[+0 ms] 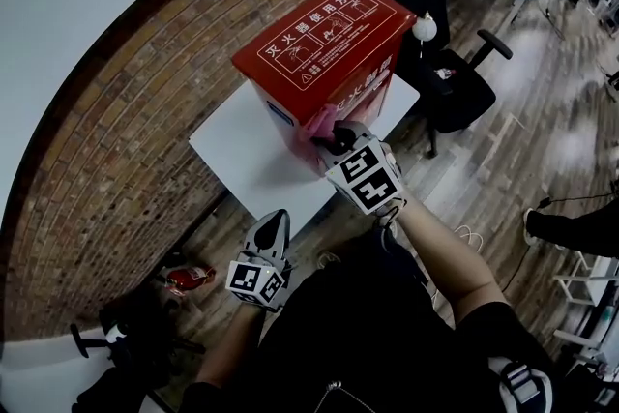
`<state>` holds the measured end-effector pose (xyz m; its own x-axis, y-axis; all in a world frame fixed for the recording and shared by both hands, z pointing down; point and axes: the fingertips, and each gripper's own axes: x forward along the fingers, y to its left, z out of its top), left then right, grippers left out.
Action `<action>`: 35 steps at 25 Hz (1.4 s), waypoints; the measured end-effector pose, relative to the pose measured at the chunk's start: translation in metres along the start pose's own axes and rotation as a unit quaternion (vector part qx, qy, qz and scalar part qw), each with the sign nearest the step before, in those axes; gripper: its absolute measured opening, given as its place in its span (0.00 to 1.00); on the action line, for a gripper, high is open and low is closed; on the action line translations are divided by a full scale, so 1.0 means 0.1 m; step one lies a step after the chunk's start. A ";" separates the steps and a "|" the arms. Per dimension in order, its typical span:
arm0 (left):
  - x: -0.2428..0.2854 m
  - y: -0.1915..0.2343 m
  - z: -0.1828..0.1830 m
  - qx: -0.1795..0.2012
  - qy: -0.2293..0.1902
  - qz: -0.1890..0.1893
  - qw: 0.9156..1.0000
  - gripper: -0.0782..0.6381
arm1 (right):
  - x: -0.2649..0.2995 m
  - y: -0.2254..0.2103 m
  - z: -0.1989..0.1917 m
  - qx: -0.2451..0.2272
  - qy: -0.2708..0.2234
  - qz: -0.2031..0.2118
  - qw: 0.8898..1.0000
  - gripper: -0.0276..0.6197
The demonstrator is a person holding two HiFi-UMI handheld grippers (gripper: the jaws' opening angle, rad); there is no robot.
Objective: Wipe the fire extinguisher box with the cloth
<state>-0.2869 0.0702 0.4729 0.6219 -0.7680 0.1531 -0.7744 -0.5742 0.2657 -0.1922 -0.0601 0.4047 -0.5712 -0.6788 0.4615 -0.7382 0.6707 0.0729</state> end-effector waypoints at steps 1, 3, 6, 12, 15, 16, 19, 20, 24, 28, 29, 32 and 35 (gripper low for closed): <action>0.02 0.00 0.01 0.000 0.000 0.002 1.000 0.14 | 0.02 0.01 -0.03 0.004 0.000 0.002 1.000 0.17; 0.07 0.00 0.02 0.003 0.001 0.007 1.000 0.14 | 0.05 0.01 -0.09 0.008 -0.003 0.004 1.000 0.17; 0.19 0.01 0.06 0.002 -0.001 0.016 1.000 0.14 | 0.10 -0.03 -0.20 0.008 -0.007 0.006 1.000 0.17; 0.36 -0.11 0.05 0.005 0.002 0.014 1.000 0.14 | 0.18 -0.05 -0.36 0.018 -0.008 0.021 1.000 0.17; 0.37 -0.11 0.00 0.000 0.007 0.018 1.000 0.14 | 0.21 -0.04 -0.41 0.019 -0.009 0.021 1.000 0.17; 0.38 -0.11 -0.01 0.002 0.008 0.019 1.000 0.14 | 0.23 -0.04 -0.43 0.018 -0.008 0.022 1.000 0.17; 0.38 -0.09 -0.04 0.004 0.013 0.023 1.000 0.14 | 0.29 -0.03 -0.54 0.018 -0.005 0.022 1.000 0.17; 0.38 -0.08 -0.05 0.005 0.015 0.023 1.000 0.14 | 0.30 -0.03 -0.58 0.017 -0.007 0.020 1.000 0.17; 0.38 -0.05 -0.10 0.006 0.021 0.023 1.000 0.14 | 0.37 -0.01 -0.68 0.017 -0.014 0.021 1.000 0.17; 0.39 -0.04 -0.12 0.008 0.027 0.022 0.999 0.14 | 0.42 0.00 -0.77 0.018 -0.015 0.021 1.000 0.17; 0.40 -0.04 -0.13 0.007 0.029 0.022 0.999 0.14 | 0.43 0.00 -0.80 0.019 -0.013 0.021 1.000 0.17; 0.40 -0.02 -0.14 0.007 0.034 0.023 0.999 0.14 | 0.47 0.00 -0.88 0.021 -0.009 0.023 0.999 0.17; 0.39 0.01 -0.12 0.006 0.033 0.025 0.999 0.14 | 0.51 0.01 -0.95 0.022 -0.006 0.026 0.999 0.17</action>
<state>-0.2618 0.0427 0.4908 0.5886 -0.7755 0.2284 -0.8057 -0.5395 0.2445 -0.1878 -0.0651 0.5124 -0.6127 -0.6474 0.4533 -0.7226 0.6912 0.0105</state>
